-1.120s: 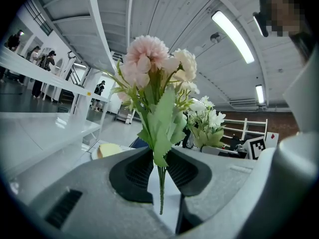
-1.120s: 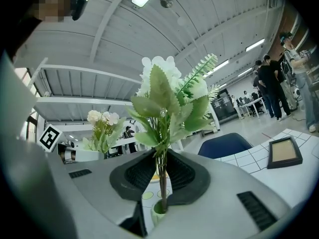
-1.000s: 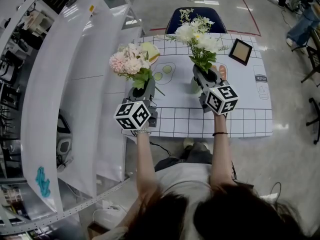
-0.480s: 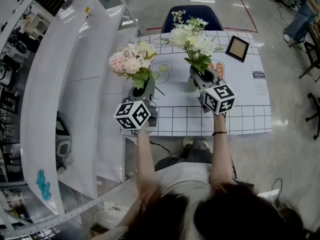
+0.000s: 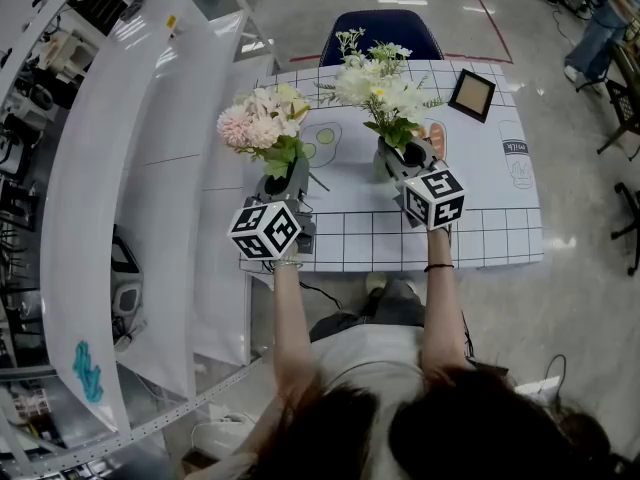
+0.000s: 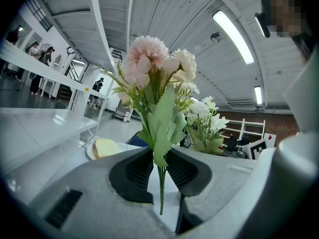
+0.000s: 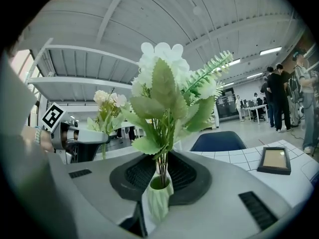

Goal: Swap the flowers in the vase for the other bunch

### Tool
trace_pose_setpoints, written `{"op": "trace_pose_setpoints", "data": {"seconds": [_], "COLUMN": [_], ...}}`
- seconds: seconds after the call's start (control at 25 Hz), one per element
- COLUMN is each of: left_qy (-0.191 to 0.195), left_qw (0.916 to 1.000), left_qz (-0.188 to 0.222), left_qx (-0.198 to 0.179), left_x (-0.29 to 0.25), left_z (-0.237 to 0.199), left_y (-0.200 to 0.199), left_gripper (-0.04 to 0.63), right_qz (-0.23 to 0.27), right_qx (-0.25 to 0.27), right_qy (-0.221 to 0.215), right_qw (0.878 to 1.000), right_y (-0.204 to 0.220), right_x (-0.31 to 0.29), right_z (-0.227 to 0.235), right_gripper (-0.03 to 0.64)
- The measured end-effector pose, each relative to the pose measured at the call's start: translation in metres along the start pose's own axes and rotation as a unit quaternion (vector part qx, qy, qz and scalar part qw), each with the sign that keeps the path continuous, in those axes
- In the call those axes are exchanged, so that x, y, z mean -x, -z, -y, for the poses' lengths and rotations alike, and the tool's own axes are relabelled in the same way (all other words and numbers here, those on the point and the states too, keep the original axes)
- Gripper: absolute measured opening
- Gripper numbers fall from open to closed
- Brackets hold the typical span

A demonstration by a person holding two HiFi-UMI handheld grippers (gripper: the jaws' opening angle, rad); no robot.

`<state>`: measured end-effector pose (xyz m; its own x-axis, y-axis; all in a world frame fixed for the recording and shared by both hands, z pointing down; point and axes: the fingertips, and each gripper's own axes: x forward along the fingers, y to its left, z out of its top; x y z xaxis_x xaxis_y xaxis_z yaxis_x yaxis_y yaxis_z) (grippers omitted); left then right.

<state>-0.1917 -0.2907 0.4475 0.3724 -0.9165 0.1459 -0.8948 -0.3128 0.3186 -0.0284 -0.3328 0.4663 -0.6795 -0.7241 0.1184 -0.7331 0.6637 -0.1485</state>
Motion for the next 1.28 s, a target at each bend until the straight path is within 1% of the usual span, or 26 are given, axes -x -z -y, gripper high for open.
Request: {"op": "trace_pose_setpoints", "data": {"seconds": [0.6,0.96,1.28], "left_qy": [-0.005,-0.008,-0.009], "left_qw": [0.9999,0.9999,0.9998], "left_qz": [-0.004,-0.006,-0.008], "left_qx": [0.01,0.011,0.014], "left_x": [0.003,0.004,0.003], "left_z": [0.001,0.002,0.004], "left_y": [0.009,0.015,0.017], "left_gripper": [0.076,0.076,0.076], "right_qz": [-0.049,-0.061,-0.062], "right_qx": [0.034,0.043,0.038], "right_qy": [0.021,0.021,0.016], "right_qw": [0.998,0.997,0.997], "right_y": [0.016,0.024,0.026], "right_x": [0.003,0.004,0.005], "right_z": [0.002,0.001,-0.002], "right_gripper": [0.057,0.057,0.057]}}
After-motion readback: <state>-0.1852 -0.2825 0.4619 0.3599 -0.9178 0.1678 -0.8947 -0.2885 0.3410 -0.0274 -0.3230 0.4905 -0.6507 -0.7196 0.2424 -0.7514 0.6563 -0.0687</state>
